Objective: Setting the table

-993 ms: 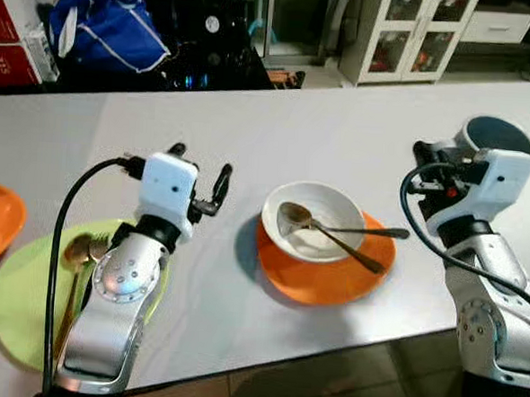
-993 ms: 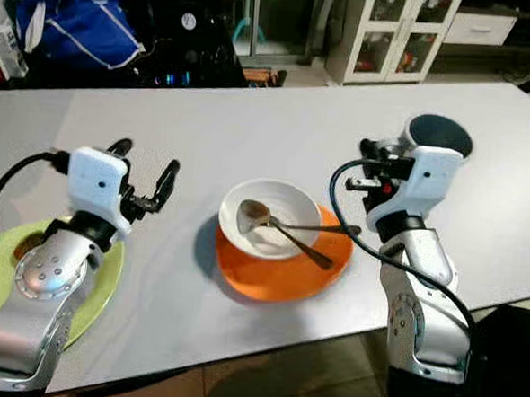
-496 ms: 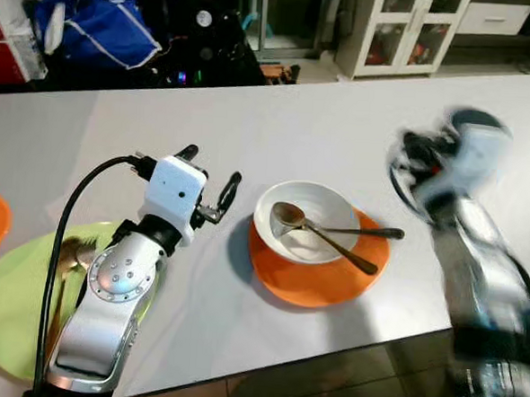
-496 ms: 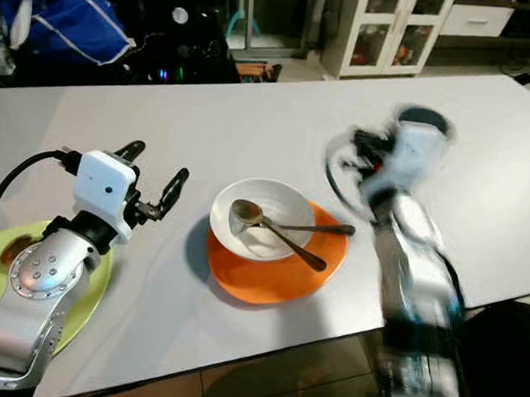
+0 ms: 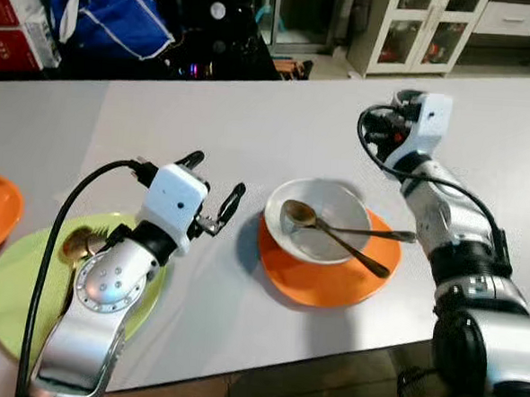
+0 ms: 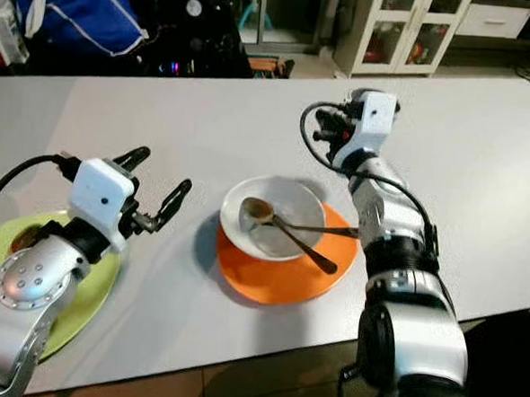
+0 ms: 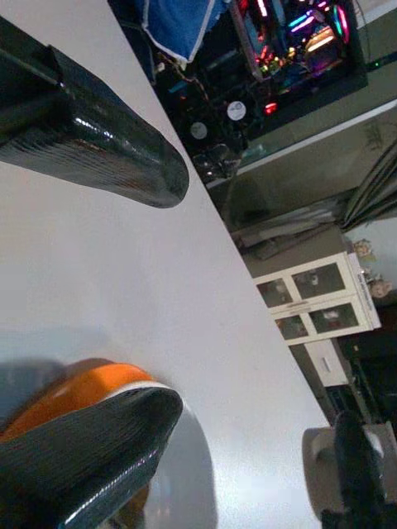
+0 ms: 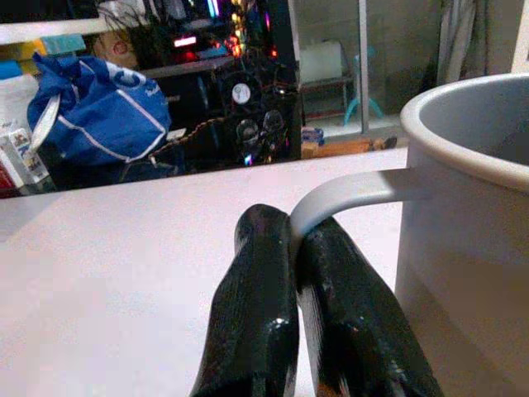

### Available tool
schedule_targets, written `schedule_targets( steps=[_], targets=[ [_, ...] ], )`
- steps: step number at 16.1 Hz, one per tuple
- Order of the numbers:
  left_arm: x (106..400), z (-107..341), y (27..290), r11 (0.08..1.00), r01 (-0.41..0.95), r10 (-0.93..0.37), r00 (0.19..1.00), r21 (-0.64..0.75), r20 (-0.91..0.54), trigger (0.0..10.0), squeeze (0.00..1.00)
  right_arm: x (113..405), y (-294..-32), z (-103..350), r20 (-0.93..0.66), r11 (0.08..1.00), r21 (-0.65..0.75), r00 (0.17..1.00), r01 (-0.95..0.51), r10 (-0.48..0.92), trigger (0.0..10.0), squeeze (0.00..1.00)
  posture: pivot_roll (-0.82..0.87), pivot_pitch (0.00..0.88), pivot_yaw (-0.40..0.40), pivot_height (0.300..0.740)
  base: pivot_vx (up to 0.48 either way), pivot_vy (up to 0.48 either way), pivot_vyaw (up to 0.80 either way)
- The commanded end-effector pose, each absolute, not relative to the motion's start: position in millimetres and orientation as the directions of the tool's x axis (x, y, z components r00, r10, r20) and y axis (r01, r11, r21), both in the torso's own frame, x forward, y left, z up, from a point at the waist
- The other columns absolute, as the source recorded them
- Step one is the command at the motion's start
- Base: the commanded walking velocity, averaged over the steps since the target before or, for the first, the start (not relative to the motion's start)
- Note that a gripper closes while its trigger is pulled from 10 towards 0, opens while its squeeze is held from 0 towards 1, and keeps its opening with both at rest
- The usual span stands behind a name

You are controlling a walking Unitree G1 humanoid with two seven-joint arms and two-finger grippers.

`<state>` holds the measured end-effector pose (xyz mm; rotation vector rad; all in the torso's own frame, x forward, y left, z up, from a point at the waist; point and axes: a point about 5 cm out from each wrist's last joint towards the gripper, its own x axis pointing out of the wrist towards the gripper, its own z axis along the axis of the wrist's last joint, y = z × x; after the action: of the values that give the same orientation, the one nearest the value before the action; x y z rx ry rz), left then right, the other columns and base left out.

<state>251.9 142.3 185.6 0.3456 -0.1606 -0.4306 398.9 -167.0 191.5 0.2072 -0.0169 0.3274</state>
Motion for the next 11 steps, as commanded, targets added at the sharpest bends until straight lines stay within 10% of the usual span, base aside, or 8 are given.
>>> schedule_targets(
  steps=[1, 11],
  targets=[
    [248.4, 188.1, 140.5, 0.844, 0.391, -0.447, 0.891, 0.367, 0.079, 10.0, 0.0, 400.3, -170.7, 189.6, 0.05, 0.926, 0.223, 0.952, -0.305, 0.301, 10.0, 0.0, 0.07, 0.078, -0.035, 0.74, 0.0, 0.0, 0.0],
    [230.7, 187.6, 140.4, 0.825, 0.427, -0.47, 0.882, 0.37, 0.03, 10.0, 0.0, 400.5, -166.5, 165.8, -0.001, 0.886, 0.371, 0.955, -0.276, 0.298, 10.0, 0.0, 0.1, 0.162, -0.028, 0.74, 0.0, 0.0, 0.0]
  ],
)
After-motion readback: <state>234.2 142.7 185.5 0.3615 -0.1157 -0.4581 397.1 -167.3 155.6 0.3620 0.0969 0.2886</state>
